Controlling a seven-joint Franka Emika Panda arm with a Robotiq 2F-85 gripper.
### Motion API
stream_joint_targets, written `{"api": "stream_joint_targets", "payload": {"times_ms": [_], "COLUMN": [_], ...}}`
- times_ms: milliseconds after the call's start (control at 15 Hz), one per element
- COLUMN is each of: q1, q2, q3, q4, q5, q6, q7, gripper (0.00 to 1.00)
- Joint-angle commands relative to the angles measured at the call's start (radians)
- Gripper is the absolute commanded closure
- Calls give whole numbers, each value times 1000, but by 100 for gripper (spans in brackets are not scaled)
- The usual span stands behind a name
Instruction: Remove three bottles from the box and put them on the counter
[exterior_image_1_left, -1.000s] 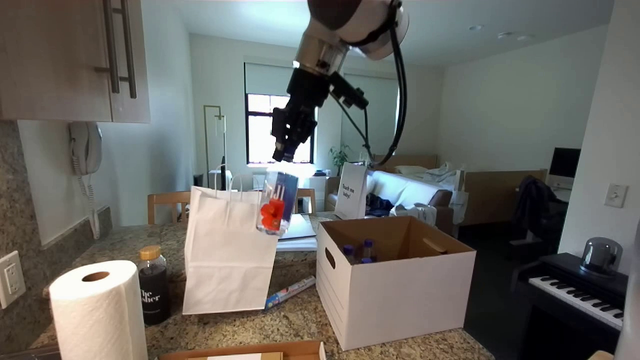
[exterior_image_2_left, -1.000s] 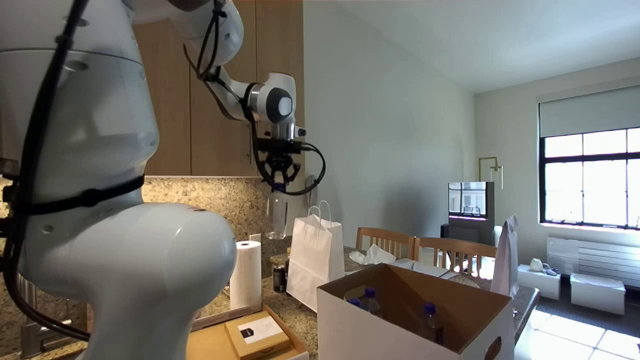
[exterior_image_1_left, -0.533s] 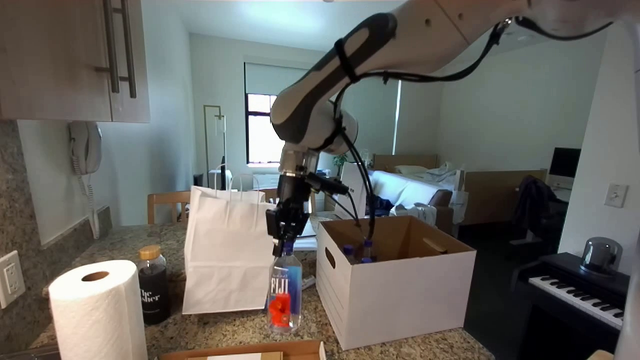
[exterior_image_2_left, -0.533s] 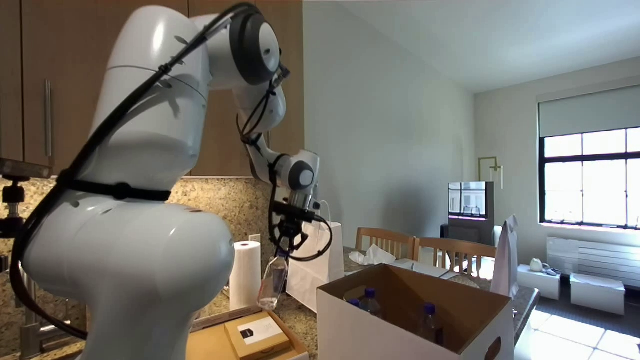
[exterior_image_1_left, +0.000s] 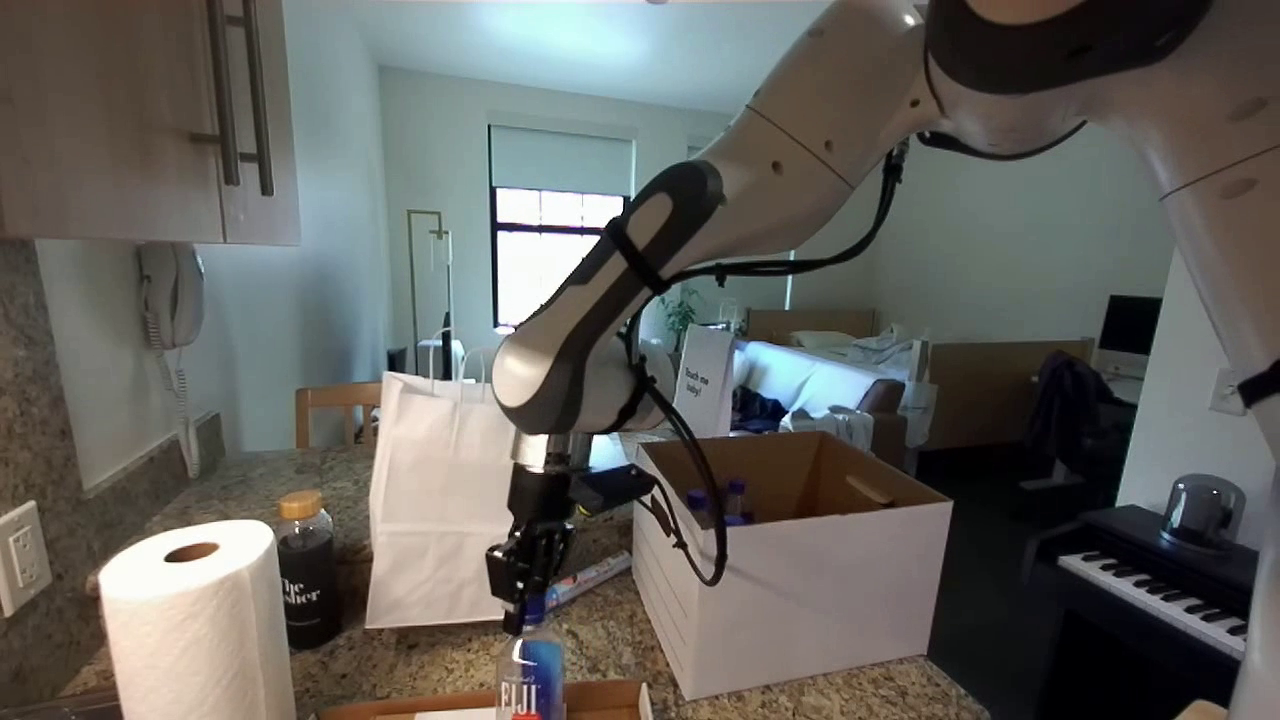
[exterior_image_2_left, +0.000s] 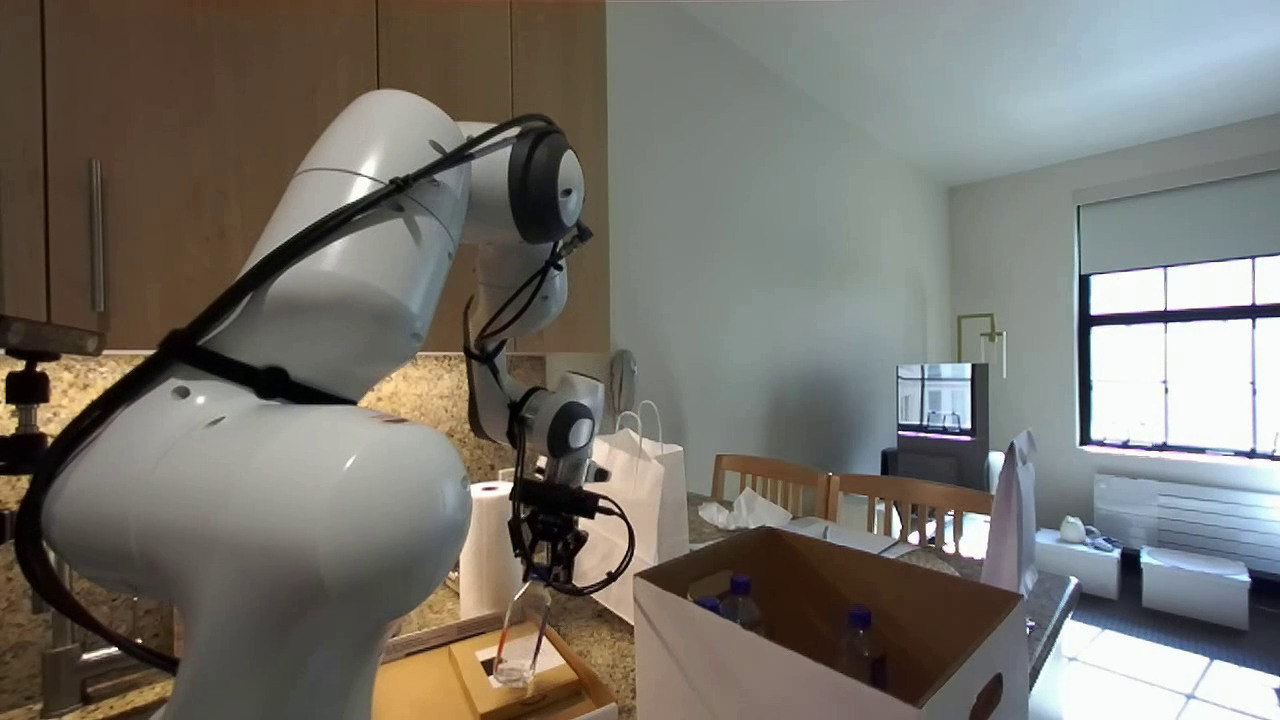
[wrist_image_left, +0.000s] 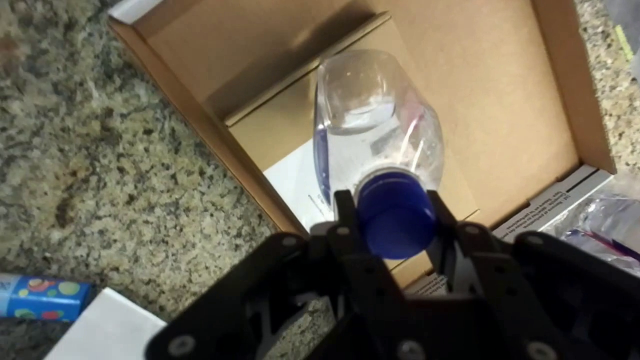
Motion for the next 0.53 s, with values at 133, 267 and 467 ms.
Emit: {"api": "stream_joint_targets", "payload": {"times_ms": [133, 267, 467], "q1": [41, 61, 89], "q2": [9, 6, -10], "q3": [10, -12, -57], "q4": [-122, -149, -179], "q5": [-192, -264, -350], "q6": [344, 412, 458], "q7": [56, 96, 155], "gripper": [86, 40, 26]}}
